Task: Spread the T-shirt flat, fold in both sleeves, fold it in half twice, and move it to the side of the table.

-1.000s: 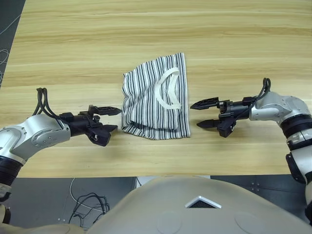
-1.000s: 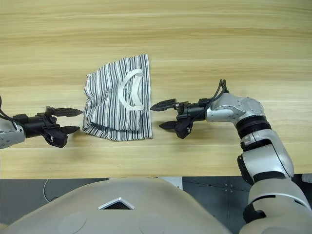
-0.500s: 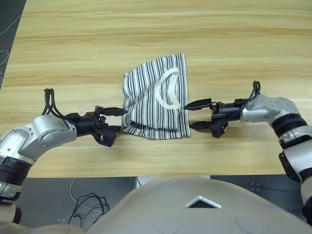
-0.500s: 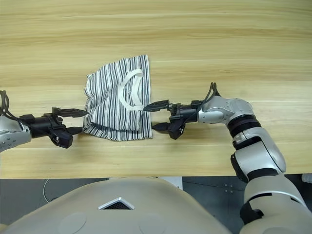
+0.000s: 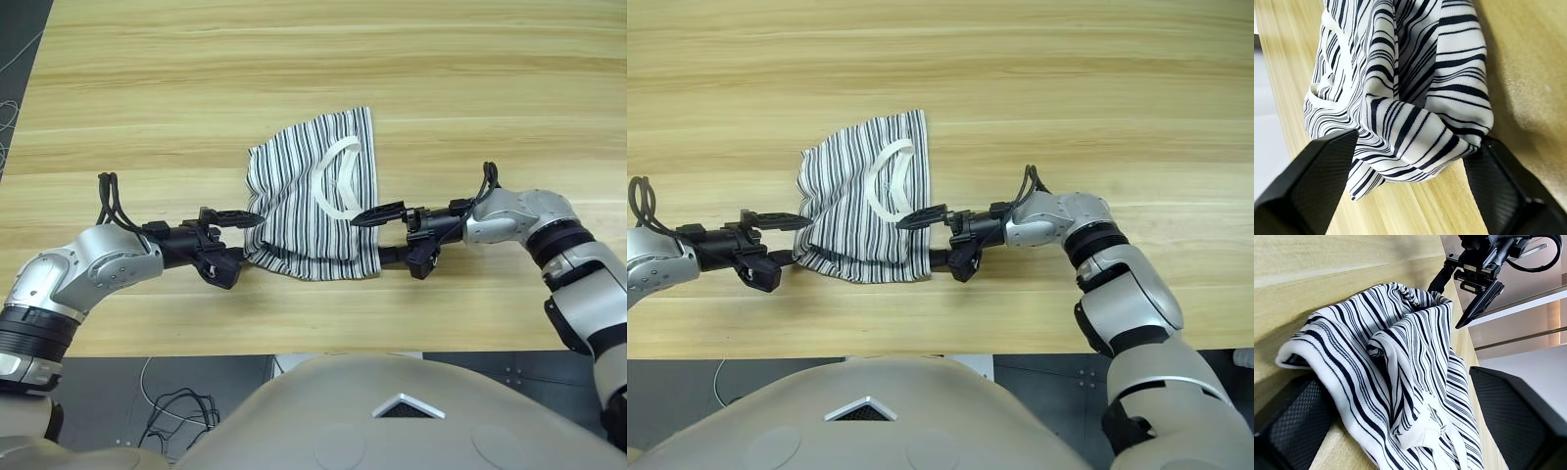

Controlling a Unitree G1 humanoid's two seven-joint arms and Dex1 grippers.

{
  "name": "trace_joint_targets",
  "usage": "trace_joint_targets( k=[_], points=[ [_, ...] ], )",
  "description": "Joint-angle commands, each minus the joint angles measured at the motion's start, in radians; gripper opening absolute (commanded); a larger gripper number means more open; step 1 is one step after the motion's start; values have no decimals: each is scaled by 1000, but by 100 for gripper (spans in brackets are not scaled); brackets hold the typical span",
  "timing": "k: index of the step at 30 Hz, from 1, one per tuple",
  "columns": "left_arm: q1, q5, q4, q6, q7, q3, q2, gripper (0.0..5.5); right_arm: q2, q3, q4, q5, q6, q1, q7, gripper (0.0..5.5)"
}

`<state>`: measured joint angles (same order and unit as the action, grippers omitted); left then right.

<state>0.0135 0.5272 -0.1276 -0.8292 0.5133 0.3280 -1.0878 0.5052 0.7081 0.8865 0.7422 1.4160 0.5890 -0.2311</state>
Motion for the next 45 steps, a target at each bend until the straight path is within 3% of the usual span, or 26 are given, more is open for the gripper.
trace_joint_targets(
  k=[1,20,32,37,41,45],
  points=[
    [1,33,-35,5,26,8,1,320,-3,58,48,70,-25,0,-48,403],
    [5,-11,-34,-41,52,18,41,10,-13,87,41,82,-7,23,-20,19],
    [-7,-59,-6,-30,96,4,26,10,-12,93,53,8,3,35,-81,12],
    [58,-452,237,314,359,-36,-68,10,35,176,-29,-463,-103,40,-371,12],
    [73,-778,430,568,556,-96,-180,10,132,196,-313,-861,-411,-3,-698,12],
    [62,-851,450,631,677,-154,-230,10,196,137,-578,-1120,-730,-56,-910,12]
  ],
)
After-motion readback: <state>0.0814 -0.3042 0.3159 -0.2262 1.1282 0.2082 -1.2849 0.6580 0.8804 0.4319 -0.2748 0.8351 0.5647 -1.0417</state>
